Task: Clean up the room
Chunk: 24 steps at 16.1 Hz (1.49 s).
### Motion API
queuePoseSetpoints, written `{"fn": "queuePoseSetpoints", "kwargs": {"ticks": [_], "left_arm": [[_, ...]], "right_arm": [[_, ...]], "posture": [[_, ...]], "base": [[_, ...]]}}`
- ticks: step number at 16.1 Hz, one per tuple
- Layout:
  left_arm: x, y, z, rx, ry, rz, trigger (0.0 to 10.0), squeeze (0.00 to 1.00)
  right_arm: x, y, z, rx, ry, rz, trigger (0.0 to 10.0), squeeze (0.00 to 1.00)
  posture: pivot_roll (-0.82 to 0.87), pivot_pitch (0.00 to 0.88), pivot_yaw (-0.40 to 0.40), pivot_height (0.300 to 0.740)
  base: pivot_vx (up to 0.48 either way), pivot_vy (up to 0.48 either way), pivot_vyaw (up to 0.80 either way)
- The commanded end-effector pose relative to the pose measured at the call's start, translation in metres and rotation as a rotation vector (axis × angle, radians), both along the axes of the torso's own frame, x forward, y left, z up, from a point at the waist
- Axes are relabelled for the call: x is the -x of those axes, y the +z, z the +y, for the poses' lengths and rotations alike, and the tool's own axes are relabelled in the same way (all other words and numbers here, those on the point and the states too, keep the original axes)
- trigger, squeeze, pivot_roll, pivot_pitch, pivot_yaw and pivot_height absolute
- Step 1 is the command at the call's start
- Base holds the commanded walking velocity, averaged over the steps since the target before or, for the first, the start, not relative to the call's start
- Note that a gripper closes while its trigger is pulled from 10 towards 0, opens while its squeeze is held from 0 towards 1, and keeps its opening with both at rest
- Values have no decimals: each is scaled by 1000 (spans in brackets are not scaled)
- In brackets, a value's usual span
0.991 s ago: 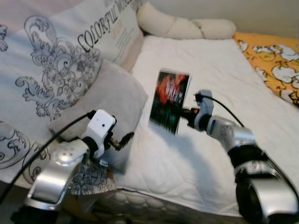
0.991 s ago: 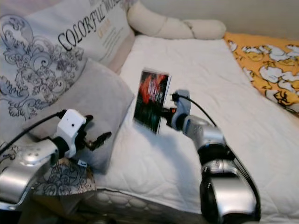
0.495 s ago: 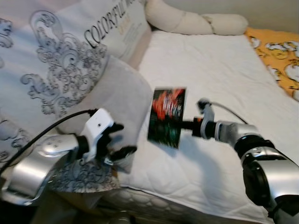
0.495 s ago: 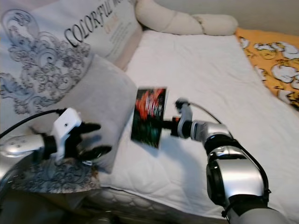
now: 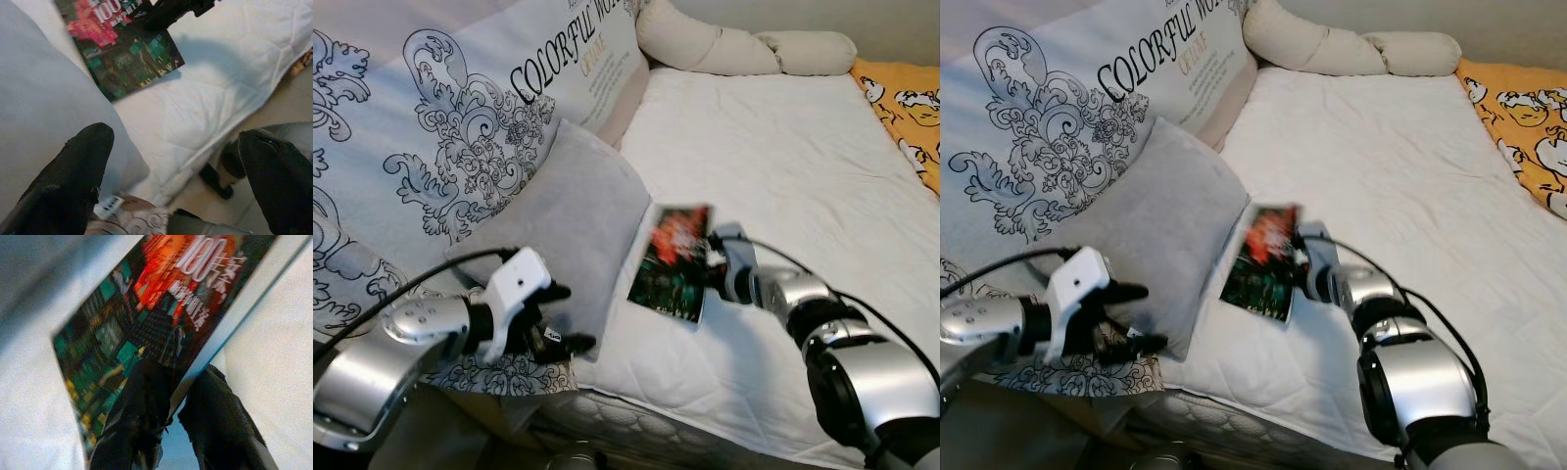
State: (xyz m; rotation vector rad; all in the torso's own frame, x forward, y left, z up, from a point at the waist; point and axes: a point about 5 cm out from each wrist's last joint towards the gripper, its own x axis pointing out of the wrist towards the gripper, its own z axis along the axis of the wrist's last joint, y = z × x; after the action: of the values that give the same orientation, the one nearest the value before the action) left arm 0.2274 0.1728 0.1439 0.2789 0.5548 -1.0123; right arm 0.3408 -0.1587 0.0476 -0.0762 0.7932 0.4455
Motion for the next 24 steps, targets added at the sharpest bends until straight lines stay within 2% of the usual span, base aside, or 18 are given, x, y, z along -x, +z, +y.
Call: {"fn": "queuePoseSetpoints", "kwargs": {"ticks": [1,3,4,5,9,11,14,15,17,19,20,21,22,24], "left_arm": [[2,1,-2,-8,-9,0,10000,173],[1,-2,-6,-5,-6,3,10000,176],[0,-4,-8,-1,-3,1,10000,176],[-2,-7,-12,6,2,-4,10000,176],[-7,-14,-21,19,17,-17,10000,176],[-12,-16,-26,33,32,-33,10000,176],[-14,-19,-29,36,33,-44,10000,176],[-16,-21,-30,46,51,-64,10000,180],[-18,-22,-33,81,90,-104,10000,180],[-23,-24,-32,100,180,-159,10000,176],[-34,-25,-27,105,353,-261,10000,204],[-39,-23,-22,140,502,-316,10000,204],[-40,-23,-20,157,547,-330,10000,208],[-38,-26,-14,188,649,-345,10000,200]], "right_arm": [[4,-5,5,27,28,18,10000,1000],[6,-10,0,69,3,24,10000,1000],[5,-9,-5,113,-21,-6,10000,1000],[-1,-3,-12,154,-69,-83,10000,1000],[-10,9,-21,181,-127,-166,10000,1000],[-15,17,-27,166,-195,-211,10000,1000],[-16,19,-26,163,-147,-218,10000,1000],[-19,24,-26,125,-119,-251,10000,1000],[-21,31,-31,95,-136,-316,10000,1000],[-22,34,-34,69,-165,-355,10000,1000],[-19,33,-35,-16,-222,-401,10000,1000],[-11,29,-35,-46,-280,-453,10000,1000],[-5,26,-34,-23,-300,-478,10000,1000],[12,22,-20,-29,-385,-564,10000,1000]], "posture": [[261,0,59,740],[248,0,54,740],[241,0,54,740],[227,0,53,740],[202,0,51,740],[184,0,48,740],[171,0,31,740],[154,0,13,740],[132,0,-5,740],[112,0,-10,740],[91,0,-21,740],[71,0,-23,740],[52,0,-22,740],[8,0,-11,740]], "base": [[0,0,0],[0,0,0],[0,0,0],[0,0,0],[0,0,0],[0,0,0],[0,0,0],[0,0,0],[0,0,0],[0,0,0],[0,0,0],[0,0,0],[0,0,0],[0,-321,0]]}}
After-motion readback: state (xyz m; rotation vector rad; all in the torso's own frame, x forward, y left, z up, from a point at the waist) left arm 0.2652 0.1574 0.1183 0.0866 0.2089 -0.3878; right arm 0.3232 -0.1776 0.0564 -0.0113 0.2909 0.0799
